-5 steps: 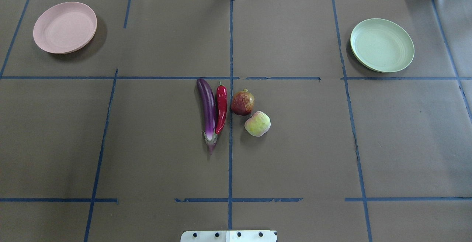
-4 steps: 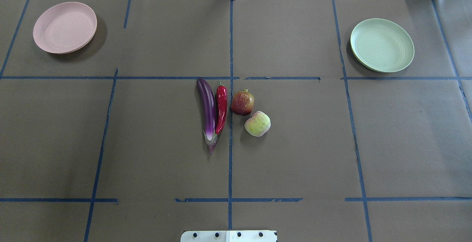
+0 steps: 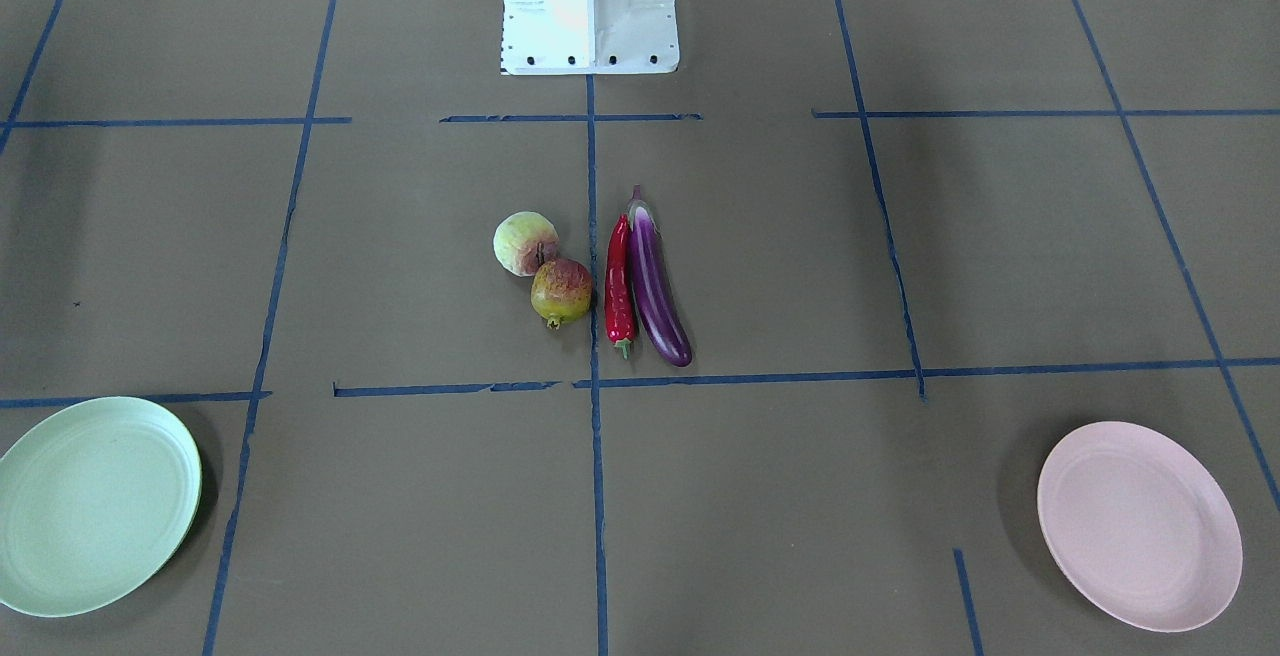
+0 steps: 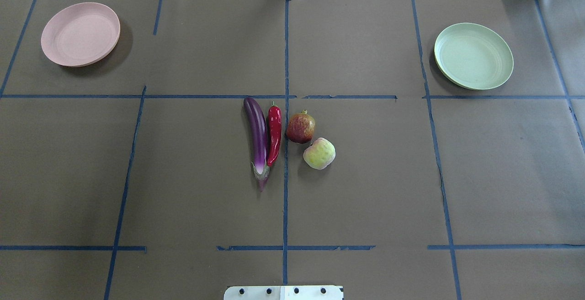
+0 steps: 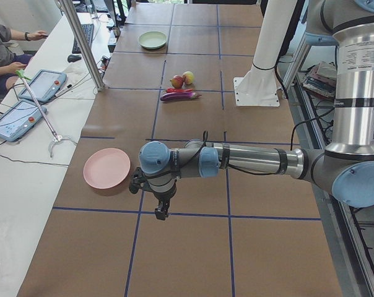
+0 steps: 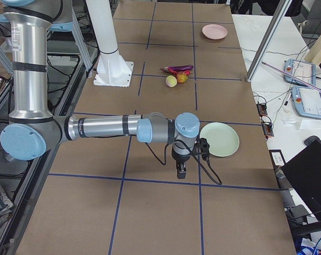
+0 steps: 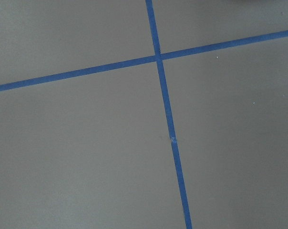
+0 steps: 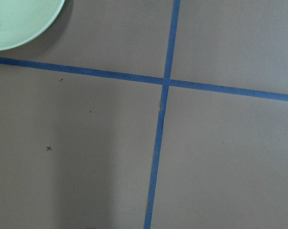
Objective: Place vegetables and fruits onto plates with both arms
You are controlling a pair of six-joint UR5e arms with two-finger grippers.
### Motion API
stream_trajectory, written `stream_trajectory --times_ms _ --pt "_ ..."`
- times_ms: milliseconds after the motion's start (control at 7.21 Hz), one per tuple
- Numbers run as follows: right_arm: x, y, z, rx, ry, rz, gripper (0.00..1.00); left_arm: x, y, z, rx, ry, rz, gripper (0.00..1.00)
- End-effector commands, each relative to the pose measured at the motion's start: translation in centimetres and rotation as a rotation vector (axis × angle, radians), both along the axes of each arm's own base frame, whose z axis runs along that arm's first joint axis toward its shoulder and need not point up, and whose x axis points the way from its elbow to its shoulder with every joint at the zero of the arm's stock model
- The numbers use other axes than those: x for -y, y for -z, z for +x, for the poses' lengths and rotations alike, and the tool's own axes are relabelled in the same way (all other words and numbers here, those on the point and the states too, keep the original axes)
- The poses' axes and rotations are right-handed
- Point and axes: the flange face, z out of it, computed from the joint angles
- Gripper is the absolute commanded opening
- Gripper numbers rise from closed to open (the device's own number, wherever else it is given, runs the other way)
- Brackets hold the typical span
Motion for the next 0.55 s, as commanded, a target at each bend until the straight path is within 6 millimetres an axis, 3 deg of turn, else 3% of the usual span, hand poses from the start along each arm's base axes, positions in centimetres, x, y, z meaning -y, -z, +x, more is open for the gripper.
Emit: stream_trajectory --times_ms 0,416 --pt "1.5 5.2 -2.3 0.009 0.041 0.103 1.00 1.5 1.2 0.4 -0.003 -0.006 0.041 1.00" --pt "6.7 15.8 -11.5 0.044 0.192 0.301 1.00 2.6 2.1 0.5 -0.003 -0.008 0.146 1.00"
